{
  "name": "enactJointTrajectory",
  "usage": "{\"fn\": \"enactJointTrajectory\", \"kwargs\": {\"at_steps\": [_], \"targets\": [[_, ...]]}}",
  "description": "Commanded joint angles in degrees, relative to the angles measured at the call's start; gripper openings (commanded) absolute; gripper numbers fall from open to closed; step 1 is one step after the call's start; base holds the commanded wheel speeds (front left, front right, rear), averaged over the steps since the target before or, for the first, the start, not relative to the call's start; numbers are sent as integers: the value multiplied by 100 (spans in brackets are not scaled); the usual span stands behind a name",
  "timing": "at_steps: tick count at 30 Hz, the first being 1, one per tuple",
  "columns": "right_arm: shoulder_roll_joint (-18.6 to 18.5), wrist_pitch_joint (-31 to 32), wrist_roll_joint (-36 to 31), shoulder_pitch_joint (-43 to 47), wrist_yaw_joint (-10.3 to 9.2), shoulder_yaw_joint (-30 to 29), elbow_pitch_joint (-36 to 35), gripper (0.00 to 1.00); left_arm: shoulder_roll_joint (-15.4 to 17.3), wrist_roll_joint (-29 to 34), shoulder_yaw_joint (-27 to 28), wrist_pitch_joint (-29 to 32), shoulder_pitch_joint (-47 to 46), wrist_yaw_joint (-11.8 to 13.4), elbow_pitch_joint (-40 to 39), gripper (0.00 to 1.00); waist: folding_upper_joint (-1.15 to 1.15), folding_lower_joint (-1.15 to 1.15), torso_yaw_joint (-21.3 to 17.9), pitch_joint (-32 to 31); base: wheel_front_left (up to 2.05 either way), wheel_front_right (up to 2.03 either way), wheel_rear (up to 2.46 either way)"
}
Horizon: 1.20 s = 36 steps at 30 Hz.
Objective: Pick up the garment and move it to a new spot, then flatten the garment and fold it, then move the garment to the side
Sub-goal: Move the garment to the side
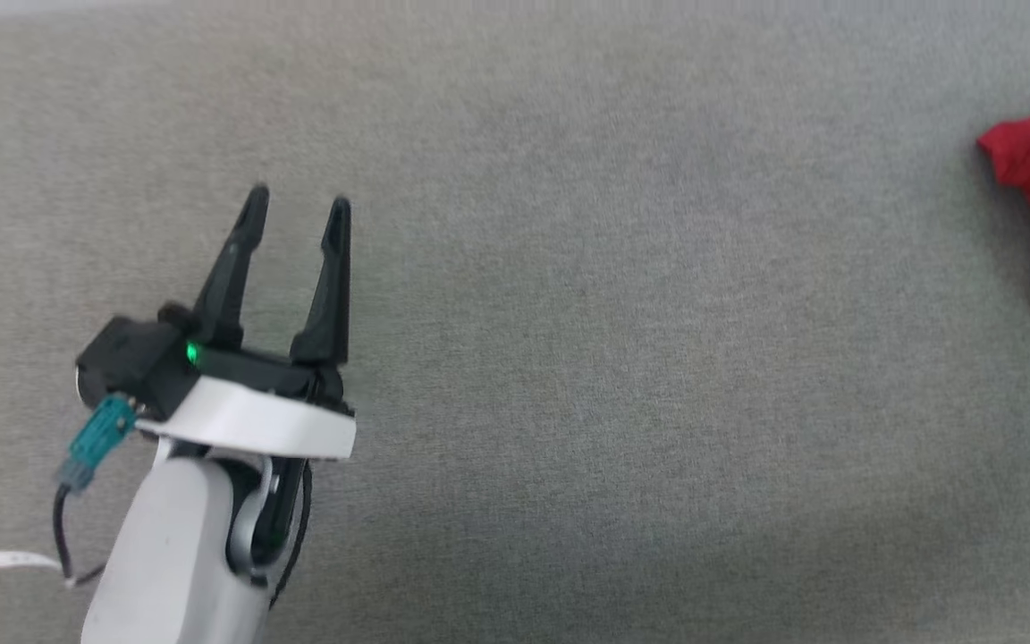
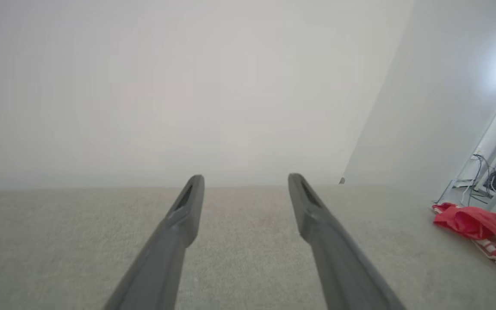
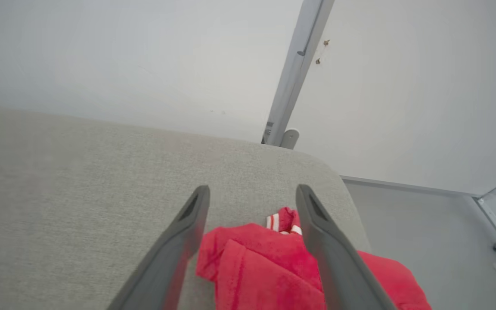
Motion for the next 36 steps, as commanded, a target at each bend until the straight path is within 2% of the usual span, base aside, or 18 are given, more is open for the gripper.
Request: {"fn": "enactJointTrajectory", "kwargs": {"at_steps": [1, 6, 12, 17, 22, 23, 24, 26, 30, 36], "targets": [[98, -193, 57, 207, -4, 4, -91, 100, 17, -54, 44, -28, 191, -18, -69, 100, 0, 0, 102, -221, 0, 0, 0], [359, -576, 69, 743, -4, -70, -334, 100, 61, -51, 330, -28, 640, -18, -181, 100, 0, 0, 229, -545, 0, 0, 0], [657, -727, -43, 1492, -4, -439, -758, 100, 103, 165, 704, -28, 1220, -18, -303, 100, 0, 0, 292, -850, 0, 0, 0], [988, -721, -704, 2349, -4, -1321, -1525, 100, 85, 226, 1038, -28, 1779, -18, -469, 100, 0, 0, 314, -1078, 0, 0, 0], [1452, -723, -1435, 3441, -4, -2447, -2415, 100, -29, 309, 1339, -28, 2273, -18, -656, 100, 0, 0, 413, -1271, 0, 0, 0], [1452, -723, -1435, 3441, -4, -2447, -2415, 100, -29, 309, 1339, -28, 2273, -18, -656, 100, 0, 0, 413, -1271, 0, 0, 0], [1669, -723, -1716, 3857, -4, -2861, -2752, 100, -97, 333, 1423, -28, 2435, -18, -717, 100, 0, 0, 465, -1332, 0, 0, 0], [1876, -724, -1946, 4236, -4, -3255, -3044, 100, -128, 382, 1504, -28, 2578, -18, -782, 100, 0, 0, 523, -1401, 0, 0, 0], [2247, -723, -2291, 4884, -4, -3781, -3560, 100, -224, 412, 1698, -28, 2858, -18, -860, 100, 0, 0, 622, -1539, 0, 0, 0], [2731, -725, -2469, 5645, -3, -4307, -4084, 100, -329, 360, 1837, -28, 3219, -18, -879, 100, 0, 0, 769, -1729, 0, 0, 0]]}}
